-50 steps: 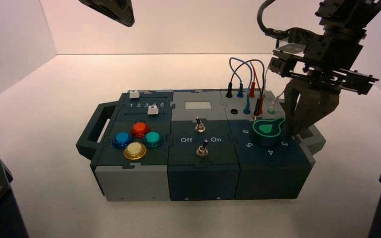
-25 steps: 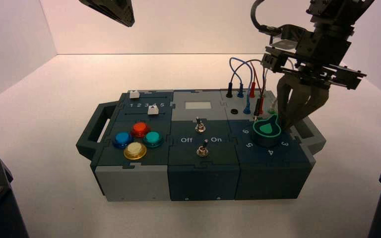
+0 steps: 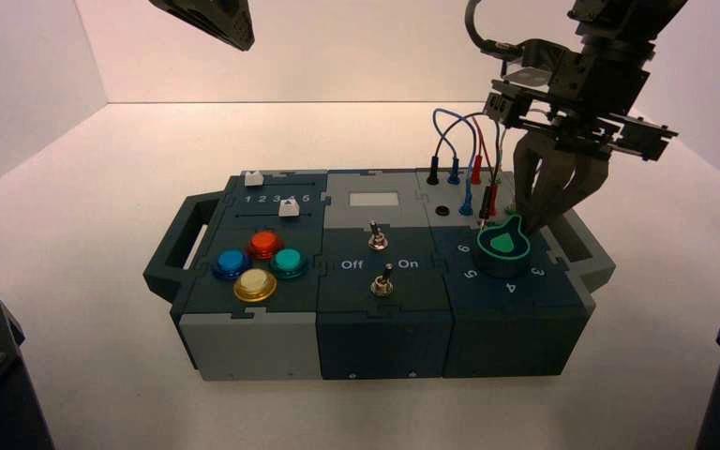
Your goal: Turn the knob to position 1.
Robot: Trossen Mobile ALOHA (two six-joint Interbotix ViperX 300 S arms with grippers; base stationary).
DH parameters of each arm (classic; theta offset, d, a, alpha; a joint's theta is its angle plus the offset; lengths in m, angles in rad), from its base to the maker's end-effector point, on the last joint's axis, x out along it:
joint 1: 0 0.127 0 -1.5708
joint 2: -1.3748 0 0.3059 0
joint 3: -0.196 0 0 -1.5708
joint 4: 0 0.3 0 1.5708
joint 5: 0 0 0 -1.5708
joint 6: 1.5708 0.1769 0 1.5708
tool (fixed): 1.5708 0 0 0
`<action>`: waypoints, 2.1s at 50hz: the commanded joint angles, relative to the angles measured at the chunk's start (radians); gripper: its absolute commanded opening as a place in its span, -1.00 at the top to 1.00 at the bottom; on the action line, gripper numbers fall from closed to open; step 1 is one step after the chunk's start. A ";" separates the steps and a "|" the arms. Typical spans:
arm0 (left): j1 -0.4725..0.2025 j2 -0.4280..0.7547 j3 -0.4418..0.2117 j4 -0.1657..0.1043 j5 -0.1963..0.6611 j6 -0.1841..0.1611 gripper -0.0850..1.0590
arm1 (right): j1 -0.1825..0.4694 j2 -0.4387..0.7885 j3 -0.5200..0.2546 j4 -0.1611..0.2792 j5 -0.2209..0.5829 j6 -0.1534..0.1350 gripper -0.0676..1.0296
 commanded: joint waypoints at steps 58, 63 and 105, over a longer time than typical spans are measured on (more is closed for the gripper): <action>-0.003 -0.011 -0.020 0.003 -0.002 0.002 0.91 | 0.048 0.051 -0.097 0.011 0.017 0.000 0.92; -0.003 -0.009 -0.018 0.003 0.000 0.000 0.91 | 0.048 0.049 -0.094 0.009 0.017 0.000 0.92; 0.049 -0.006 0.008 0.035 -0.017 0.002 0.91 | 0.046 -0.184 -0.043 -0.054 0.098 0.011 0.92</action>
